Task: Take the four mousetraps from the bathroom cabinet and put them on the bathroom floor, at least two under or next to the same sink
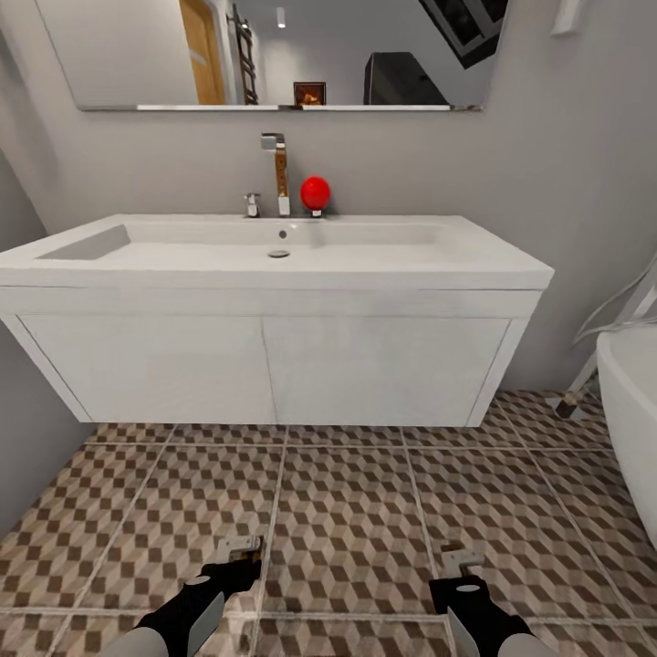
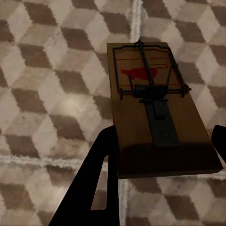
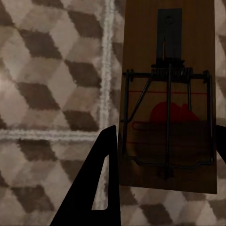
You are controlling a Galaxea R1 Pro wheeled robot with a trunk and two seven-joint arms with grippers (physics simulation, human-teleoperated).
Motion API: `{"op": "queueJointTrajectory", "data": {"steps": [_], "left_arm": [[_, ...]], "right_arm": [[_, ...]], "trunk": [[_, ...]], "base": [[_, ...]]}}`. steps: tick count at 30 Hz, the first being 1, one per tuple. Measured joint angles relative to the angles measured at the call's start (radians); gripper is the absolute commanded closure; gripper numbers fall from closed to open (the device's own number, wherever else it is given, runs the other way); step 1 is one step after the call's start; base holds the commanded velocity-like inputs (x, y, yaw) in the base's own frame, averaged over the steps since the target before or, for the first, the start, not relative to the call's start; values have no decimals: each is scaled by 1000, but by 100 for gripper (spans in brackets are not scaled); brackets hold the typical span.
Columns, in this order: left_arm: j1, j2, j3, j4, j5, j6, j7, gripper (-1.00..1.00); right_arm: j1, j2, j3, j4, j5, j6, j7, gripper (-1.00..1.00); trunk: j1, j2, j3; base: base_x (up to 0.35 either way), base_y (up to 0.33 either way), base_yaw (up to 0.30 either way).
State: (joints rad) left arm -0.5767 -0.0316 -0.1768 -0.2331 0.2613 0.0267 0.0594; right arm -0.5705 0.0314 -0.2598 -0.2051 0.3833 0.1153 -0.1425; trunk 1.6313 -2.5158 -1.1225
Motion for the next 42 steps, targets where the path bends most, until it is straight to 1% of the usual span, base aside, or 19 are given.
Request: {"op": "queueJointTrajectory", "data": {"steps": [13,18,23,32,42], "left_arm": [[0,2,0,0,-2,-7,0,100],[0,2,0,0,-3,-9,0,100],[0,2,0,0,-3,-10,0,100],[0,2,0,0,-3,-9,1,100],[0,2,0,0,-3,-11,2,100]], "right_arm": [[0,-1,-1,-4,0,-7,1,100],[0,0,0,-5,0,-23,1,100],[0,0,1,-5,1,-60,0,100],[0,0,1,-4,3,-70,0,100],[0,0,0,-4,3,-71,0,100]], "trunk": [[0,0,0],[2,-1,-19],[5,-2,-39],[9,-4,-73],[9,-4,-74]], "base": [[0,0,0],[0,0,0],[0,0,0],[0,0,0],[0,0,0]]}}
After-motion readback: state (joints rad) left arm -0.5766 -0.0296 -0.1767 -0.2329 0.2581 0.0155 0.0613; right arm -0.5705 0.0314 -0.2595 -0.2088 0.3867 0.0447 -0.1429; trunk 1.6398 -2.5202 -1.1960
